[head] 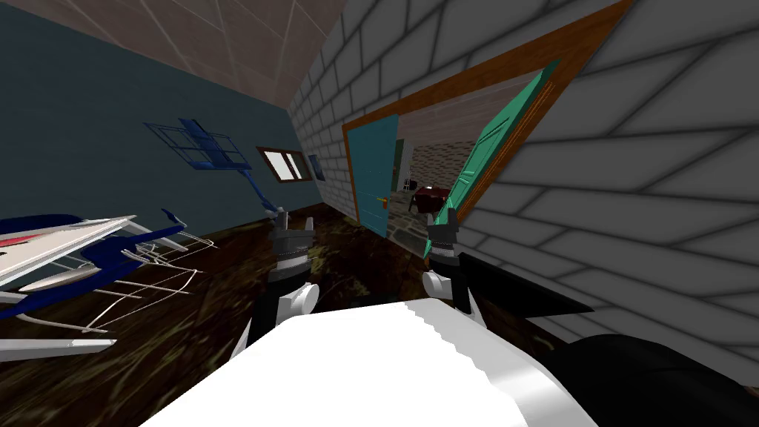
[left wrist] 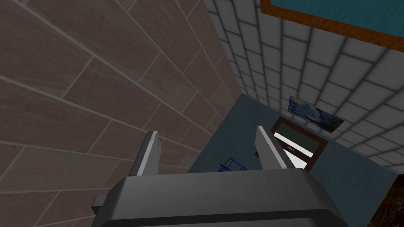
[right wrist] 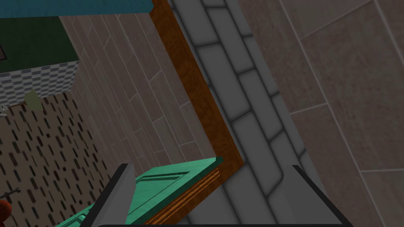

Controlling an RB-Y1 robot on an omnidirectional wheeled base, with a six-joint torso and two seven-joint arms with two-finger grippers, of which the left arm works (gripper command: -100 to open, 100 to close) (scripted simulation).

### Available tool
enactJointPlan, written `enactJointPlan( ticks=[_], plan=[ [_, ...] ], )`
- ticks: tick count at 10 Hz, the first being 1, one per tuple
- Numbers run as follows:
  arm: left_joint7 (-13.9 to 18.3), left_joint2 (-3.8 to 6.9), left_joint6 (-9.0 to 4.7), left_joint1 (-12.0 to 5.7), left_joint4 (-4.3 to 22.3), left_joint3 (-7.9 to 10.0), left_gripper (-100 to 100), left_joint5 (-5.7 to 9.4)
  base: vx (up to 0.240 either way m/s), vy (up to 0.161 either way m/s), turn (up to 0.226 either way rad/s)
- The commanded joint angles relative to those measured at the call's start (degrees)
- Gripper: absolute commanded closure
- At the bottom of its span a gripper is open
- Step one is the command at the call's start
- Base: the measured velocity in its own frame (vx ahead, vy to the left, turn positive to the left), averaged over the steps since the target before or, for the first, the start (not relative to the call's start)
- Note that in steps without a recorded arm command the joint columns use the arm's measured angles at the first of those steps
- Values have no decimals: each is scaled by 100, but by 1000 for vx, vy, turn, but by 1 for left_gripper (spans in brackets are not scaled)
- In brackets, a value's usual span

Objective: Push the door open

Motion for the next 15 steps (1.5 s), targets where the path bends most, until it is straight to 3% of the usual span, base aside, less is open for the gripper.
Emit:
enactJointPlan(
  ticks=[1, 15],
  plan=[
    [4, 59, -2, -111, 193, 0, -100, -32, 170, -6, -55],
    [32, 357, -22, -1027, 1787, 2, -100, -299, 88, 18, -56]
  ],
)
